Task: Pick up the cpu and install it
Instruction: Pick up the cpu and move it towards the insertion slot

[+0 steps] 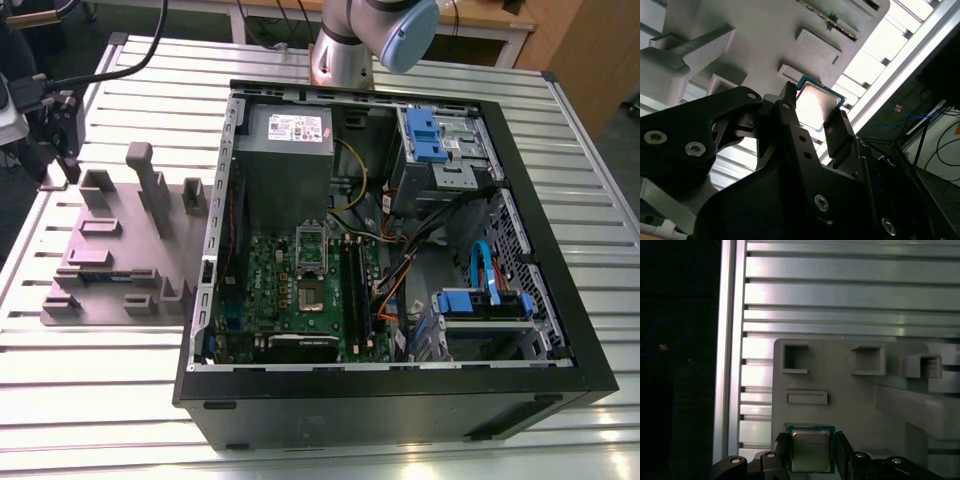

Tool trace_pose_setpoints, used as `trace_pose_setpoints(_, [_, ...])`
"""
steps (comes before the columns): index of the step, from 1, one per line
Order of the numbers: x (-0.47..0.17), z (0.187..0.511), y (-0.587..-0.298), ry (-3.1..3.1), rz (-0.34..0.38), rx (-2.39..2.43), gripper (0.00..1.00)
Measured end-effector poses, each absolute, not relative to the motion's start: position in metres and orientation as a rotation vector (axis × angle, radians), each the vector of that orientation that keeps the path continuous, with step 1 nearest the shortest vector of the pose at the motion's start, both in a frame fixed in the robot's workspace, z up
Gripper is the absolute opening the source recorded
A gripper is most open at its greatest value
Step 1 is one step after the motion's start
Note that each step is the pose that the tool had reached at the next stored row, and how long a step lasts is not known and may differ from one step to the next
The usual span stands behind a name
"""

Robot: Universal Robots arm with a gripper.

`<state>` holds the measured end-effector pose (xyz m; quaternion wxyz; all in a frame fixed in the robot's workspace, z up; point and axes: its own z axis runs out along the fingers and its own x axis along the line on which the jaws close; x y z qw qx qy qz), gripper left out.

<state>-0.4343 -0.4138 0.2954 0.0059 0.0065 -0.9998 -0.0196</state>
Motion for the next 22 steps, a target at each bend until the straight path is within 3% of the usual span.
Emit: trace_pose_setpoints(22, [-0.4343, 0.3040, -0.4136, -3.129, -0.056, 0.021, 0.47])
